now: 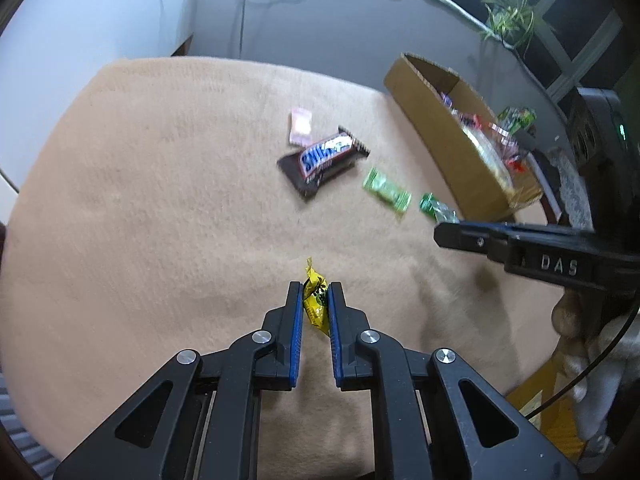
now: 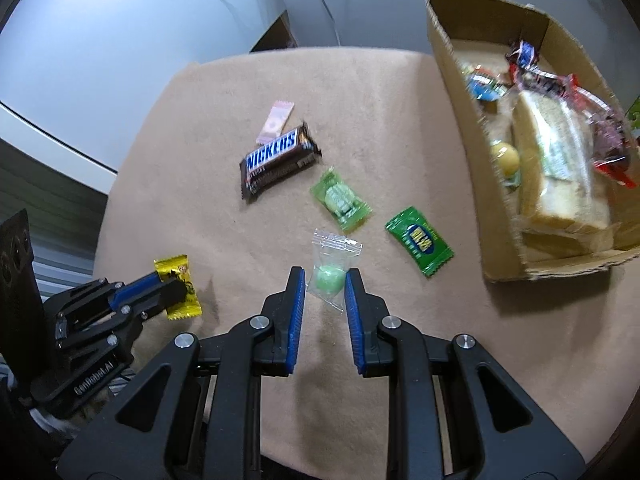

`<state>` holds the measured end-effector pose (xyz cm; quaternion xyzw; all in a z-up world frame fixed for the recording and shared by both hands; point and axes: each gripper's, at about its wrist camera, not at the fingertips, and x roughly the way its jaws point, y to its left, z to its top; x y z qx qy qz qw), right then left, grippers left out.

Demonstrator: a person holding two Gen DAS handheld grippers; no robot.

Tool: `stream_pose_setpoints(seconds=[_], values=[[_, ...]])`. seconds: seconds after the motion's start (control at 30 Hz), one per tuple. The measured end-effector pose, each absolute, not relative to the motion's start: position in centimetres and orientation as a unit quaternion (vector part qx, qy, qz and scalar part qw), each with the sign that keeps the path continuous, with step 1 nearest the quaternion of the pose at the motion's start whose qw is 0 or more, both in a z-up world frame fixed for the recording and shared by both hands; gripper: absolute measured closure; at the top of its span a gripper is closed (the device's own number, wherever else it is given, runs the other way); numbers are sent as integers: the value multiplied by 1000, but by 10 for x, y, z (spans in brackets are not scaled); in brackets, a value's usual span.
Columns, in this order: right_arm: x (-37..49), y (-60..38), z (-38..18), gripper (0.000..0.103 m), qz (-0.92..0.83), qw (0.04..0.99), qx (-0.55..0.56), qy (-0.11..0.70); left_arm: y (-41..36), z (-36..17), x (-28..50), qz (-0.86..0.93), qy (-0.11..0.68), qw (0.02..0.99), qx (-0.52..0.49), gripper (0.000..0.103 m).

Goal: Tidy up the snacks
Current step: 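Lift and carry the yellow packet and green-candy bag over the box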

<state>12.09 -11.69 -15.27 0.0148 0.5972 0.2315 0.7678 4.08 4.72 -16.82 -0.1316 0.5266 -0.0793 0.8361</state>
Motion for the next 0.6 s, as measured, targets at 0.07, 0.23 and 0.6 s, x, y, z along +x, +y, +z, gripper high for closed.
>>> stream_pose_setpoints(seconds=[0.07,0.23,0.6], values=[[122,-123,-144,82,230,773,21,591,48,-158,45,-85,519,840,-135,92],[128,-144,-118,82,220,790,36,571,43,-131,62,-102,494,853,-131,92],[147,-215,-80,82,159,828,65,534,17,-101,108,-144,464,865,-128,92]])
